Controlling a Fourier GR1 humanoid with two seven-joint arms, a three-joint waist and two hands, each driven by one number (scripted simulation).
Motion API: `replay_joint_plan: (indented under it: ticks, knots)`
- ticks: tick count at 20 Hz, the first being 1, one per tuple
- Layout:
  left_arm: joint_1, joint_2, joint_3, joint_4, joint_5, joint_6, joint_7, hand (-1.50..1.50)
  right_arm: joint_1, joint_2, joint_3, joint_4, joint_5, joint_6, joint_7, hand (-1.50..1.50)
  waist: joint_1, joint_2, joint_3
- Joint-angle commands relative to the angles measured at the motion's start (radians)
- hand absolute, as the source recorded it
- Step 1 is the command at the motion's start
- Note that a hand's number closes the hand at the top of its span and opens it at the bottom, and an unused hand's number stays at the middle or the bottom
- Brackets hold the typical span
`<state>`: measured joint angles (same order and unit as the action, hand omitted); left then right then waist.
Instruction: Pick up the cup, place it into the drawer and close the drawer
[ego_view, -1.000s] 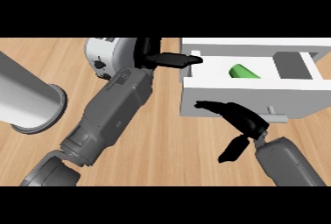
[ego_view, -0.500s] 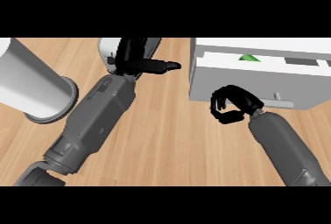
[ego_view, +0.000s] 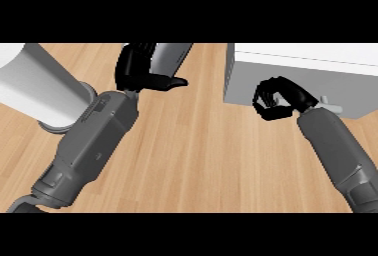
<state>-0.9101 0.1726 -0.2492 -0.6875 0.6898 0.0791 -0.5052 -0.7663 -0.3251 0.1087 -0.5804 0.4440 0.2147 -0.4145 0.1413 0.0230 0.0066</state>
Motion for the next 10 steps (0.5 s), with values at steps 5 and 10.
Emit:
replay_joint_plan:
  ticks: [5, 10]
  knots:
    - [0.045, 0.024, -0.018, -0.043, -0.008, -0.041, 0.002, -1.50, -0.178, -0.088, -0.114, 0.075, -0.046, -0.033, 0.075, 1.50, 0.056, 0.022, -0.002]
    - [0.069, 0.047, -0.015, -0.061, -0.001, -0.068, 0.009, -1.50, -0.168, -0.143, -0.140, 0.042, -0.085, 0.032, 0.070, 1.50, 0.071, 0.021, -0.003]
